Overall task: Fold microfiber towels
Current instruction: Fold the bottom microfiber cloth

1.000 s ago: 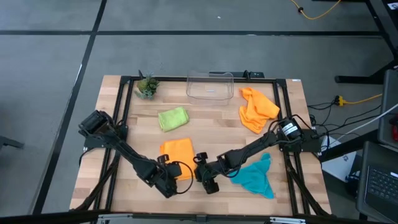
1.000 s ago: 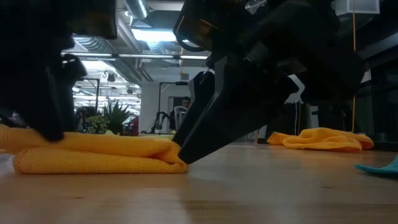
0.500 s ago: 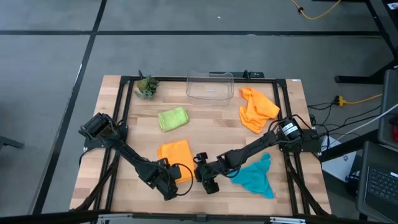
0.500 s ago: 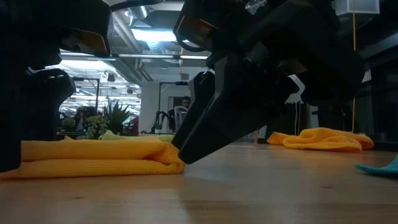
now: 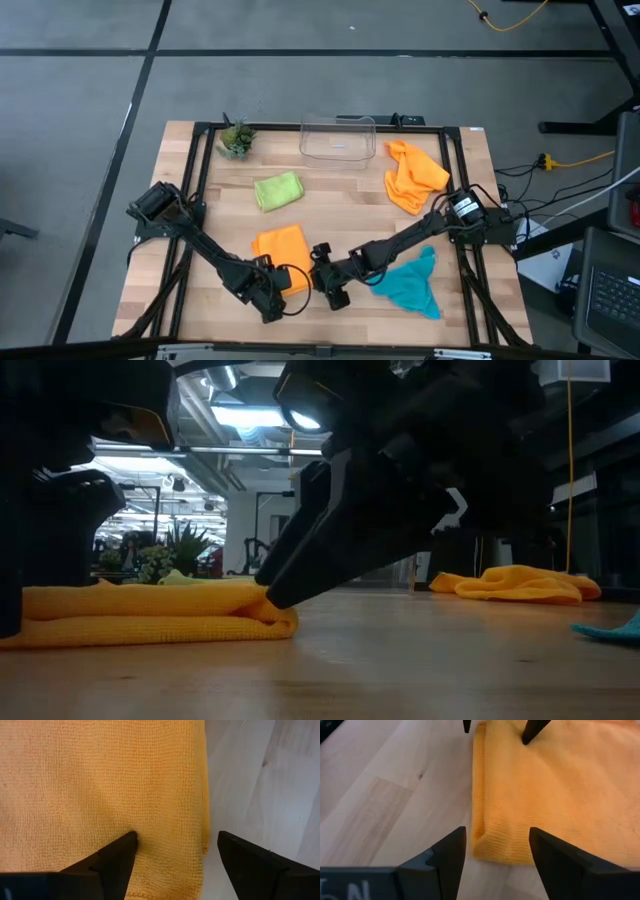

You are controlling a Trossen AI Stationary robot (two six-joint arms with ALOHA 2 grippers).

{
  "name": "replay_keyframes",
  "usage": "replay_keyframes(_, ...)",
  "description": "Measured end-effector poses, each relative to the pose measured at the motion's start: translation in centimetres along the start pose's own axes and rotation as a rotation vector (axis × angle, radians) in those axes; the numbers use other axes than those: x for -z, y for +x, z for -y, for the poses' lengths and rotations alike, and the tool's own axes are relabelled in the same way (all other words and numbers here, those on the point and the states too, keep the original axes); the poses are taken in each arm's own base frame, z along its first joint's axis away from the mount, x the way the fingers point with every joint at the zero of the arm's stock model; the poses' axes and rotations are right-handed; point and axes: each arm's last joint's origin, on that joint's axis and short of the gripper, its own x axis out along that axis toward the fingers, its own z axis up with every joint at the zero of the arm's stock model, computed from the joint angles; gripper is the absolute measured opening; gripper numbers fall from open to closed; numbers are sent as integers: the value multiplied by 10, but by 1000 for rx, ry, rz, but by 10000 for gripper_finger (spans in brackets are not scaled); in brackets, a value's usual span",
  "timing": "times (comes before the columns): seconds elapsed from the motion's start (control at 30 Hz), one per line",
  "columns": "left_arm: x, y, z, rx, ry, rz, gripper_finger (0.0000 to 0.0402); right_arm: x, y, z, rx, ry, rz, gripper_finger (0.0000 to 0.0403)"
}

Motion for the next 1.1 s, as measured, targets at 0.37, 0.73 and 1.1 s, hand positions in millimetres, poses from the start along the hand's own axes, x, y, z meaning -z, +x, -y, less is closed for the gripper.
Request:
replay_keyframes(0.37, 0, 2, -1, -15, 26, 4, 273, 6, 13, -3, -19, -47, 11, 220)
replay_keyframes(0.73, -2, 5, -3, -29, 45, 6, 273, 15, 26, -5, -17, 13, -39, 215)
replay_keyframes(1.1, 13, 22, 3, -125, 123, 15, 234, 17, 26, -6, 1, 64, -51, 111)
